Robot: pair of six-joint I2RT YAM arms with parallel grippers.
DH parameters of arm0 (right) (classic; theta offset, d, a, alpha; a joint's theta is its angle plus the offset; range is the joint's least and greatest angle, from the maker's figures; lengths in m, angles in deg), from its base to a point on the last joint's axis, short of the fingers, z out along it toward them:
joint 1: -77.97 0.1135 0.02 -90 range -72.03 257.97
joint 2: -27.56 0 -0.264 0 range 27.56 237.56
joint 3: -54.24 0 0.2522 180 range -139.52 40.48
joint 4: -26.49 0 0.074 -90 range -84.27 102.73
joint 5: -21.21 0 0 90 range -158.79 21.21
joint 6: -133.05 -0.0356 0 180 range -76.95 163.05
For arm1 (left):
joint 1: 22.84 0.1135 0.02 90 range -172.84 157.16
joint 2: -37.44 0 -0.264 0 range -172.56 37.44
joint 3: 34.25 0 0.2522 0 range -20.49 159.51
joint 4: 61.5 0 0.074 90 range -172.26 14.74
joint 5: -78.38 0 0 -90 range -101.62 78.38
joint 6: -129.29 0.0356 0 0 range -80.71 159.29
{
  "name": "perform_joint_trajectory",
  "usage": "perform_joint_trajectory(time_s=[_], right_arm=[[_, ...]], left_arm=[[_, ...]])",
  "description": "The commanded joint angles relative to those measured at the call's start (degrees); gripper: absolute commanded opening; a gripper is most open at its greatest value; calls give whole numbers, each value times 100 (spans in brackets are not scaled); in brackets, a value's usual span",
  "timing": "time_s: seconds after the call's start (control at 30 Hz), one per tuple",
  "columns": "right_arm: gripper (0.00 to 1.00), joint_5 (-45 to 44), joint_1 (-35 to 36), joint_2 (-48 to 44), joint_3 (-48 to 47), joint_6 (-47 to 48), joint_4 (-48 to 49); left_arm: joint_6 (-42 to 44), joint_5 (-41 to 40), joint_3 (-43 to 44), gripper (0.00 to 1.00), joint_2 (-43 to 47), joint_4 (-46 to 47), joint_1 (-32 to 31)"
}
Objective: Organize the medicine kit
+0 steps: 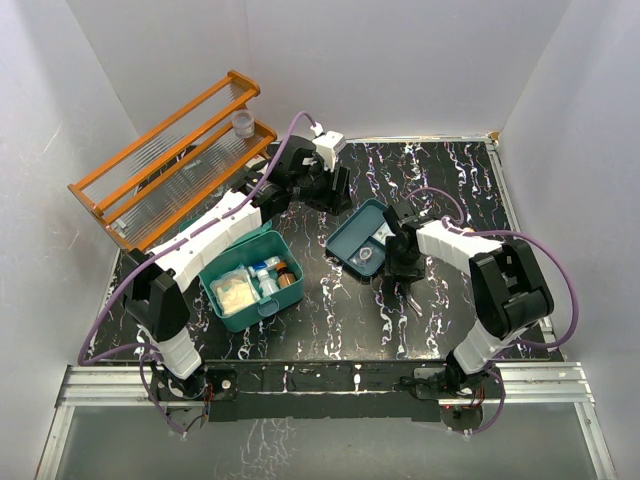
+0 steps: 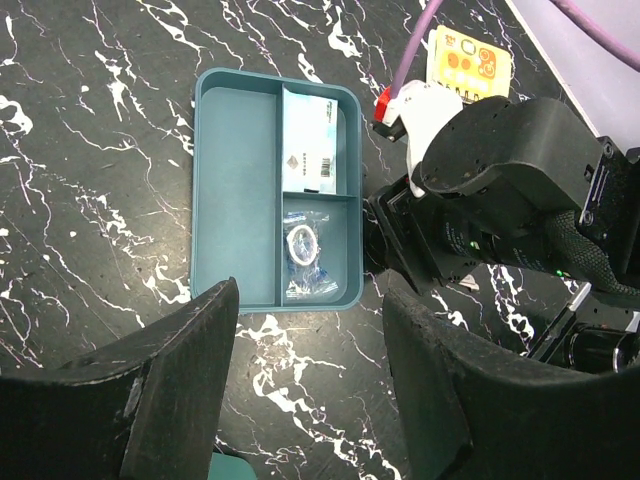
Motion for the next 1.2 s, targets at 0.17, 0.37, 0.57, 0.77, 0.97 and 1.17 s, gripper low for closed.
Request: perform_joint_trajectory(time_s=[0.17, 0.37, 0.57, 0.77, 0.97, 1.17], right_arm=[[37, -274, -3, 431, 4, 237, 639], [30, -240, -6, 464, 17, 241, 764], [42, -404, -16, 502, 33, 258, 862], [37, -136, -12, 519, 82, 711, 1147], [28, -443, -15, 468, 36, 650, 1184], [23, -920, -13, -15, 213, 303, 1276]], left_arm=[[117, -110, 248, 58, 29, -16, 12], [140, -120, 299, 58, -5, -34, 12], [135, -111, 331, 59, -32, -41, 11], [135, -102, 353, 59, -28, -60, 18], [105, -89, 330, 59, -7, -60, 11], [99, -108, 298, 59, 41, -51, 11]])
